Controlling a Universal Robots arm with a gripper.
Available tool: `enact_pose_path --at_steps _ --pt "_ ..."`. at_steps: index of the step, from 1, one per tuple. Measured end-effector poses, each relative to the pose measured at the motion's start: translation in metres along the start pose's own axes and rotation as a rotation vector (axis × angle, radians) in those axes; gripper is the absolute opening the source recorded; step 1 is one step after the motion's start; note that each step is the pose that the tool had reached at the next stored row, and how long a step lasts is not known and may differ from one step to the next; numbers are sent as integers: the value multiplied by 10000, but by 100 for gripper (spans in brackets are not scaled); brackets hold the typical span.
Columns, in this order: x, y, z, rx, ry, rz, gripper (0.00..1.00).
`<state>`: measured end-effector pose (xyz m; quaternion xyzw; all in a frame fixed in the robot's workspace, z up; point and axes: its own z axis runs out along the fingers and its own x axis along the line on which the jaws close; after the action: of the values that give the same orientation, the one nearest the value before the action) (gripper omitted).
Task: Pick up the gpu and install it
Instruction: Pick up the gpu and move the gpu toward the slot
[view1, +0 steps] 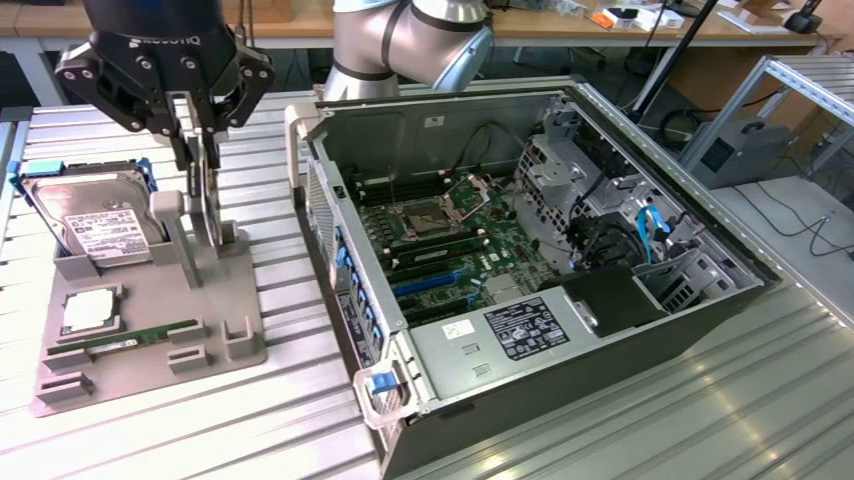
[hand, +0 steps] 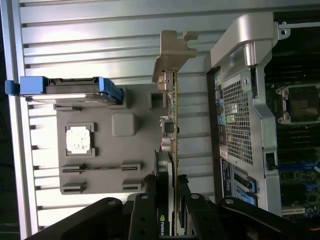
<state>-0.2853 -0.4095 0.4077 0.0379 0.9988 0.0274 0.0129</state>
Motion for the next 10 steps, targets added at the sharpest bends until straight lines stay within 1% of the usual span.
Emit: enact_pose_path --at_steps 10 --pt "-3 8 -139 -23 2 1 27"
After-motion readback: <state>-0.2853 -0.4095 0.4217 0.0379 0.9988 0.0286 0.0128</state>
